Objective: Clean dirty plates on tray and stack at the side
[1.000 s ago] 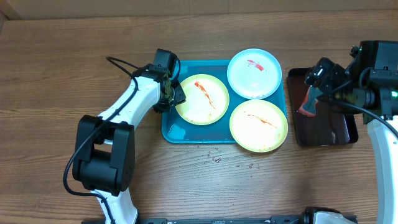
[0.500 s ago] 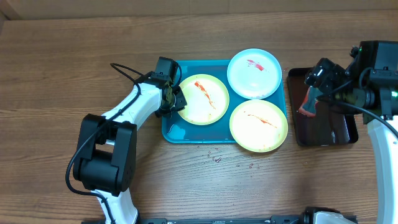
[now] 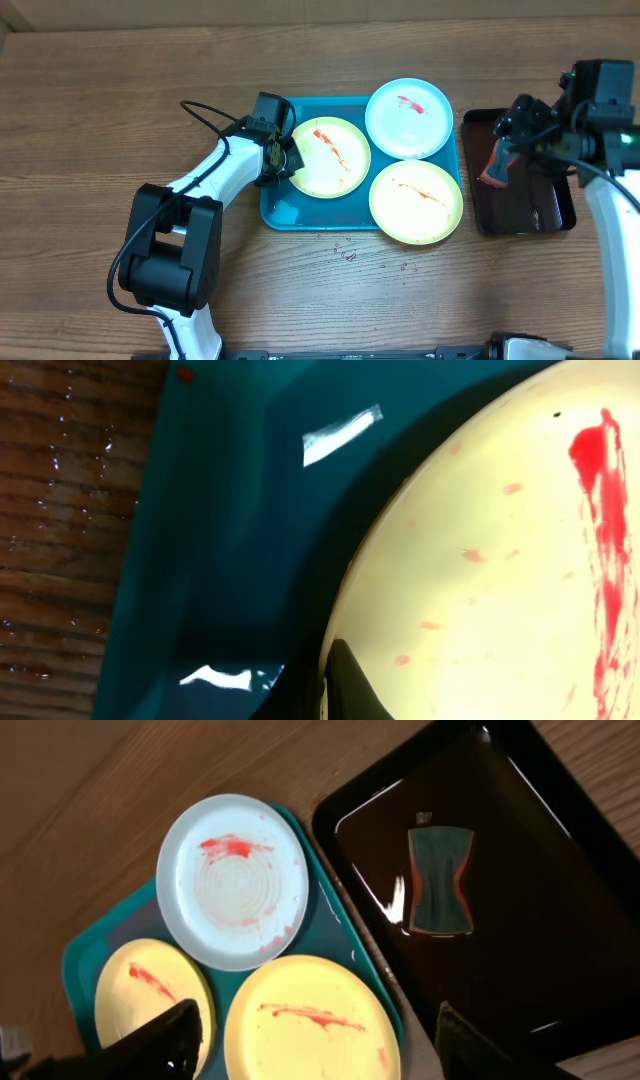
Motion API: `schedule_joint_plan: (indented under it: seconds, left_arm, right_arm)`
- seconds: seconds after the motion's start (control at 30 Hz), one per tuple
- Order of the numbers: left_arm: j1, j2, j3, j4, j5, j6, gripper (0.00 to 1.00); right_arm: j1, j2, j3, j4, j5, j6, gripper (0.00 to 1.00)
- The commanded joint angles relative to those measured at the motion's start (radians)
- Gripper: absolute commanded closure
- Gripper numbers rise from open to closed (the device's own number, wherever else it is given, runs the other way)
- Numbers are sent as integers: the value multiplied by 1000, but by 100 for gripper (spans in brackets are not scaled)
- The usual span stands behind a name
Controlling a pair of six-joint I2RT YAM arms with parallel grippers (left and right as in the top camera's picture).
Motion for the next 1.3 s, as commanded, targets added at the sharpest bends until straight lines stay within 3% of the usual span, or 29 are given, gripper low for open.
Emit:
schedule_joint_plan:
  seconds: [0.0, 0.17, 0.93, 1.27]
  left_arm:
    - [-2, 4, -24, -22, -76, 5, 96]
    - [0, 4, -24, -22, -77, 14, 96]
    - [6, 4, -24, -13, -75, 30, 96]
    - [6, 4, -24, -13, -76, 30, 96]
  right_arm:
    - [-2, 57, 1, 24, 11, -2, 28]
    - [-2, 156, 1, 47, 64, -2, 45]
    - [-57, 478, 1, 128, 179, -135, 48]
    - [-61, 569, 1, 151, 177, -134, 66]
